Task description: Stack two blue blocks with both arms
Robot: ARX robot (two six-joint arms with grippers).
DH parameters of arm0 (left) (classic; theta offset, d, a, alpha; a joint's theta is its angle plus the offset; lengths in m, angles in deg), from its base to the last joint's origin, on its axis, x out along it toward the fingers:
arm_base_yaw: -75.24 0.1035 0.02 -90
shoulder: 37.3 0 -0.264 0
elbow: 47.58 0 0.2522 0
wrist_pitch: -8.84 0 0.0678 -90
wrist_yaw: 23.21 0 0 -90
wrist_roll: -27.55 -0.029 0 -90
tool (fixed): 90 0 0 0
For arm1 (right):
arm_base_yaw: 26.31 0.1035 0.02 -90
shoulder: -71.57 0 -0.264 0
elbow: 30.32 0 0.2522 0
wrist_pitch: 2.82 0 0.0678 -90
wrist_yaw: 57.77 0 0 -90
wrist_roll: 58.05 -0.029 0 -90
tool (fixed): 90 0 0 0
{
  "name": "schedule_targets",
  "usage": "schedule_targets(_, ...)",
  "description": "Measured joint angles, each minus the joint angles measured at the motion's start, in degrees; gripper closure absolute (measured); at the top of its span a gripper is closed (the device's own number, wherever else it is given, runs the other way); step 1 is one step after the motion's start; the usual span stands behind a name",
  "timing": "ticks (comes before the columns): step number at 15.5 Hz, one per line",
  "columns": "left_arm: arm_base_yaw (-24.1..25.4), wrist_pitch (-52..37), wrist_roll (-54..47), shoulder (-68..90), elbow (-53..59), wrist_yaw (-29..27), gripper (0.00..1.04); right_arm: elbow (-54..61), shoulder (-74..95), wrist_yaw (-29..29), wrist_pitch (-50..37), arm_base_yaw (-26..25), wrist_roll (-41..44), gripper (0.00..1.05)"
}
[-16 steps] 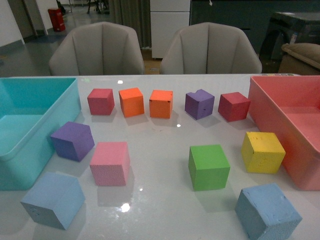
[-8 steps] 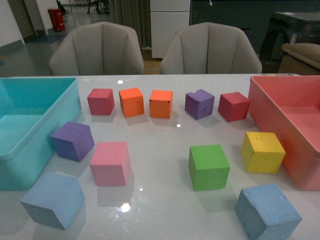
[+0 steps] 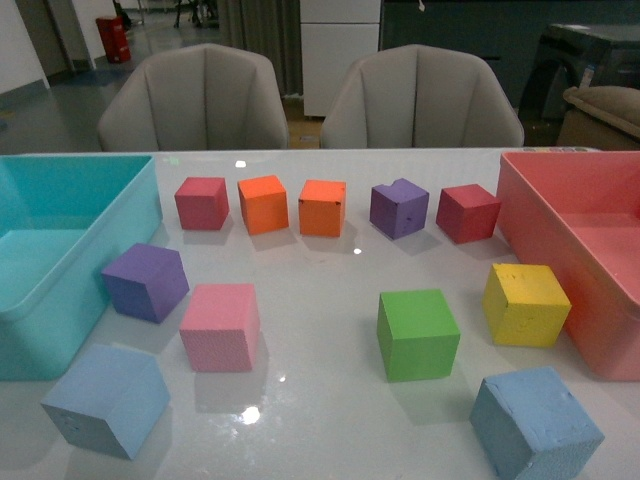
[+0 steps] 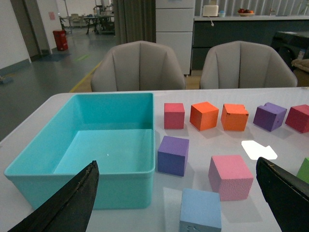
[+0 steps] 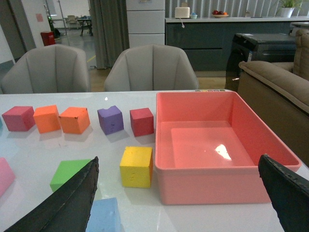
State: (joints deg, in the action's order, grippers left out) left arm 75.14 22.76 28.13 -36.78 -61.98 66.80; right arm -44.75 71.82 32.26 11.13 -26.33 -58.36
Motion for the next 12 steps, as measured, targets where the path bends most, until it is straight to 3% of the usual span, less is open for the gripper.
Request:
schedule_targets(4,-0.02,0.0,0.0,0.02,0.0,0.0,0.07,-0.13,0.22,0.59,0.9,0.17,-0.15,0.06)
schedule_targets(5,-0.02,0.0,0.0,0.0,0.0,-0.02,0.07,-1.88,7.45,5.03,-0.7,2.84,-1.33,0.06)
schedule_targets(8,-0.02,0.0,0.0,0.0,0.0,-0.02,0.07,-11.08,33.07,5.68,-21.16,8.22,-0.5,0.06)
schedule_targets(12,-0.02,0.0,0.0,0.0,0.0,-0.02,0.07,-17.79,73.85,1.05,-32.24,7.89,-4.28,0.06)
